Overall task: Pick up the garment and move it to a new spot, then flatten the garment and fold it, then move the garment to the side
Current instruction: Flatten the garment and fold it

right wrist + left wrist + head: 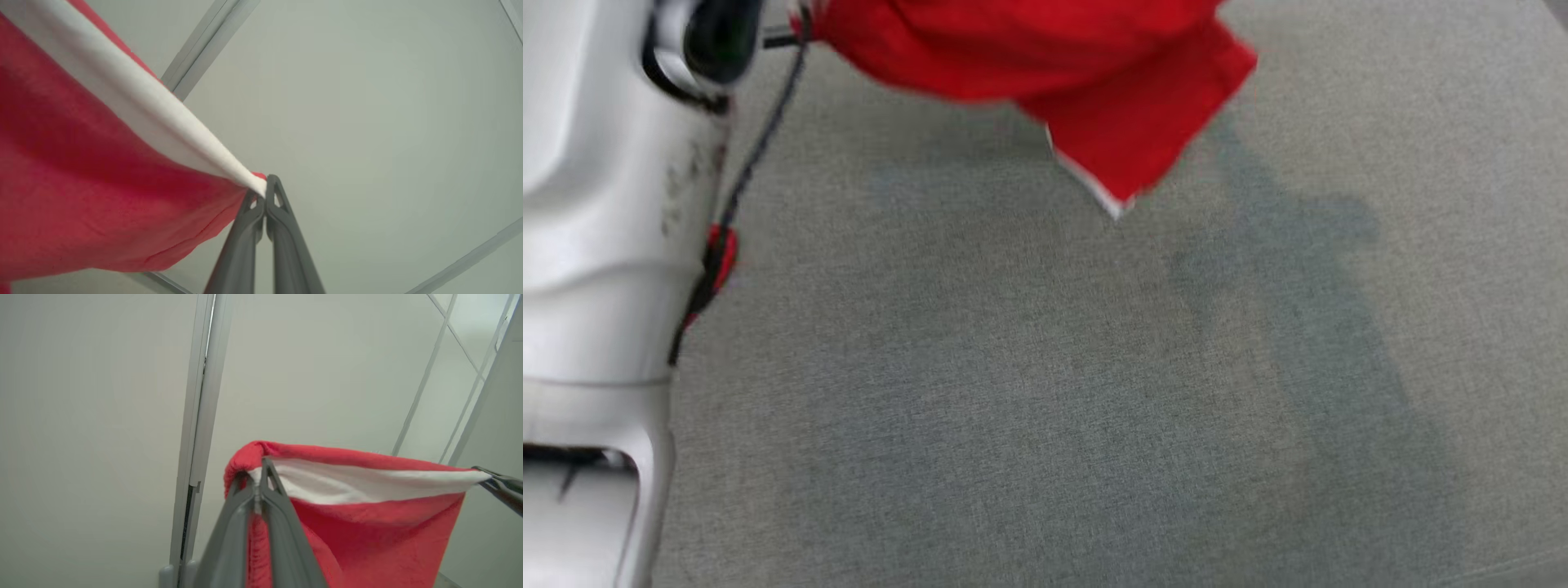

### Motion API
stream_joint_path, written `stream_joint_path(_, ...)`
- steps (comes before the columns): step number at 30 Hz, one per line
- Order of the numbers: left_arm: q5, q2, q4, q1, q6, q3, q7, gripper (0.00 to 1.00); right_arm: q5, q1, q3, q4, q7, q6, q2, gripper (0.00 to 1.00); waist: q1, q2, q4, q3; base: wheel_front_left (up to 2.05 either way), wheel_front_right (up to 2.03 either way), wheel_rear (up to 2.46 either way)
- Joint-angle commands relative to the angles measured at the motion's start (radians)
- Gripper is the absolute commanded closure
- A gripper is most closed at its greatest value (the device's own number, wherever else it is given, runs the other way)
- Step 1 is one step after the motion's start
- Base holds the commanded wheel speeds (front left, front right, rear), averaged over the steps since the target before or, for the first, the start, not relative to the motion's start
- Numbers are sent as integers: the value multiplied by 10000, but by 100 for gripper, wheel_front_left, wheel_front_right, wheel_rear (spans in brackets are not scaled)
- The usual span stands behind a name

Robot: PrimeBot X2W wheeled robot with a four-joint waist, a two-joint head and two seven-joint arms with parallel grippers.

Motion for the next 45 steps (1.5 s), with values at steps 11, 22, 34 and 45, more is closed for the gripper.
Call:
stream_joint_path(11,762,-388,3375,-2359,-628,-175,-2803,100,-2267,-1422,-1593,3505,-2747,-23,1828,100,0,0,-83,1650,0,0,0)
stream_joint_path(22,1187,-789,5309,-196,-938,-1442,-3599,100,-3045,392,-1455,6294,-3885,-23,2246,100,0,0,529,1747,0,0,0)
stream_joint_path(34,606,-237,4249,3038,-952,-3953,-3606,100,-3050,2383,-479,7113,-4066,-23,2074,100,0,0,755,-13,0,0,0)
stream_joint_path(45,406,58,3847,4788,-946,-5795,-3602,100,-2318,3568,1268,7809,-4052,-23,1880,100,0,0,571,-1527,0,0,0)
